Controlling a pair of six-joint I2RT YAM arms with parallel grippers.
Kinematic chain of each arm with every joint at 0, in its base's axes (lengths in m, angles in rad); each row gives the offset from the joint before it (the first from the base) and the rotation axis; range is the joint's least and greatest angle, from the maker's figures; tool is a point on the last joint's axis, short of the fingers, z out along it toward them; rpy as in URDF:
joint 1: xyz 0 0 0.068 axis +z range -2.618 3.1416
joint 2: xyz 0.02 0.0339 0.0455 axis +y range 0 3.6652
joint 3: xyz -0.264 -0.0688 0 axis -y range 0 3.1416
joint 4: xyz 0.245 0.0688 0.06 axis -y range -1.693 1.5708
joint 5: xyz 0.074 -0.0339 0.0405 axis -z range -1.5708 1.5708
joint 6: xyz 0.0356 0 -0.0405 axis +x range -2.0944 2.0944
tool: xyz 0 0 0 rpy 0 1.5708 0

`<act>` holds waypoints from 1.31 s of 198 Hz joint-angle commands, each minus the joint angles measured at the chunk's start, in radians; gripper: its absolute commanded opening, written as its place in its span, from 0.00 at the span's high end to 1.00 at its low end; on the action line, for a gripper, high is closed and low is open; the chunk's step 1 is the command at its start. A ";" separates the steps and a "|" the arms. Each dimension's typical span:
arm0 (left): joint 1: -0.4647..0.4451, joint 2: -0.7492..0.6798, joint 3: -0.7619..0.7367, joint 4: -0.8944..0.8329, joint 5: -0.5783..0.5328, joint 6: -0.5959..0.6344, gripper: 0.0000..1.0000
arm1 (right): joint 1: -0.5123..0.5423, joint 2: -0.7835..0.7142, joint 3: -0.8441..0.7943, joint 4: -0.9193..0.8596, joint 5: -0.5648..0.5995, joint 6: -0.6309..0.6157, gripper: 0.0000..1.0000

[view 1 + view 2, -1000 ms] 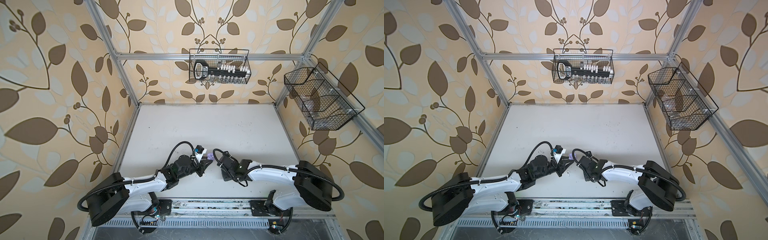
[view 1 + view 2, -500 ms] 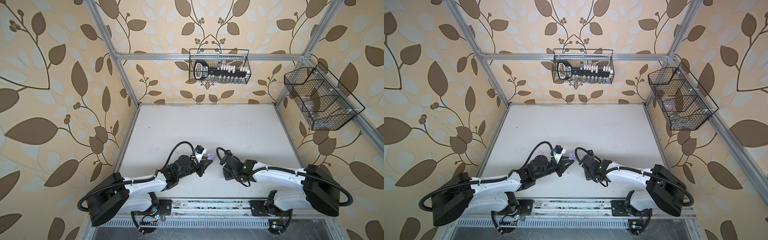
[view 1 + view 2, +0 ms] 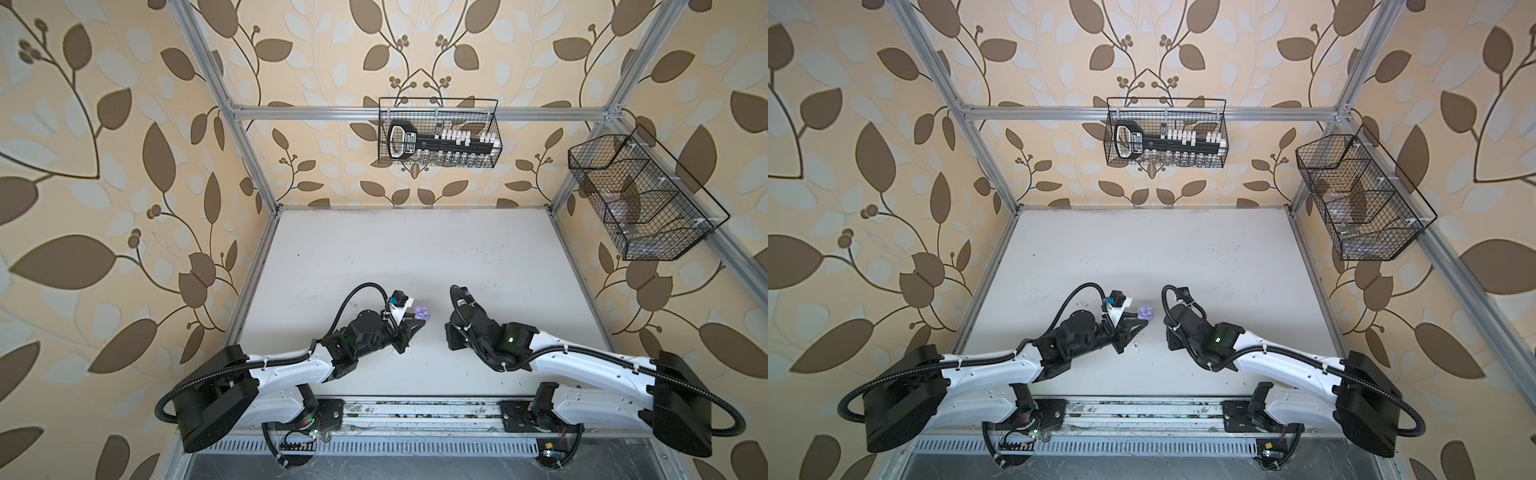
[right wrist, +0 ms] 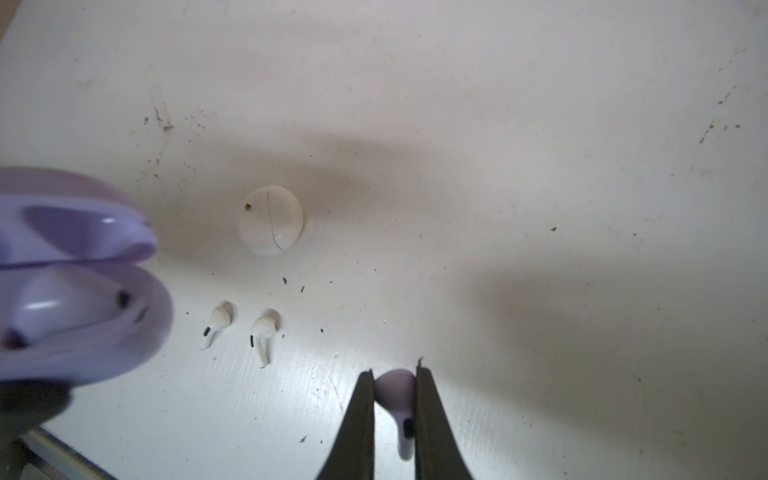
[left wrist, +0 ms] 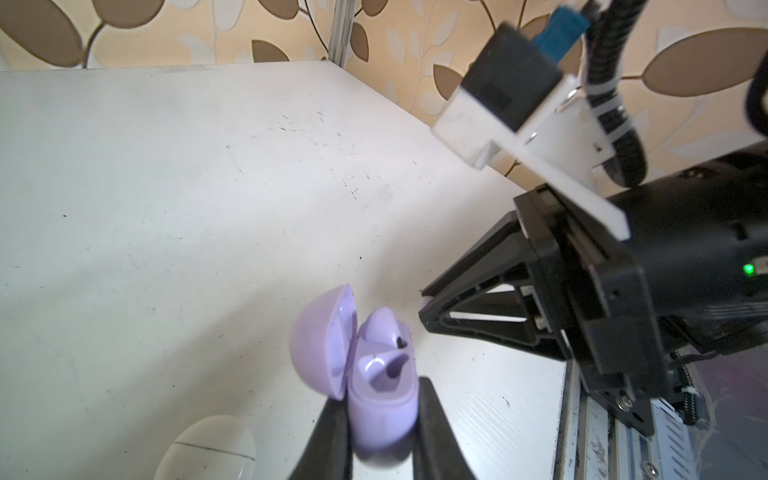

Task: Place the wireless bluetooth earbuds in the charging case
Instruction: 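Lift the earbud with the right gripper toward the case in the left gripper, then push the earbud into the open case slot with the right gripper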

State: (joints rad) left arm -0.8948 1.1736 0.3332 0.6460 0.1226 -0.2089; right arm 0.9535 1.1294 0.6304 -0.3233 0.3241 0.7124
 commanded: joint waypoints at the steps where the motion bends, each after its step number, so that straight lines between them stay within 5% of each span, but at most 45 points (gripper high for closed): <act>1: 0.011 0.004 0.029 0.022 -0.001 0.013 0.96 | 0.005 -0.052 -0.019 0.072 0.019 -0.024 0.88; 71: 0.011 0.021 0.035 0.031 0.022 0.003 0.96 | 0.031 -0.144 -0.006 0.190 -0.029 -0.088 0.86; 260: 0.012 0.019 0.029 0.076 0.069 -0.034 0.96 | 0.057 -0.008 0.059 0.381 -0.114 -0.142 0.86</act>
State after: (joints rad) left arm -0.8948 1.1984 0.3336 0.6621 0.1619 -0.2272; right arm 1.0187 1.1099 0.6628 0.0189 0.2306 0.5808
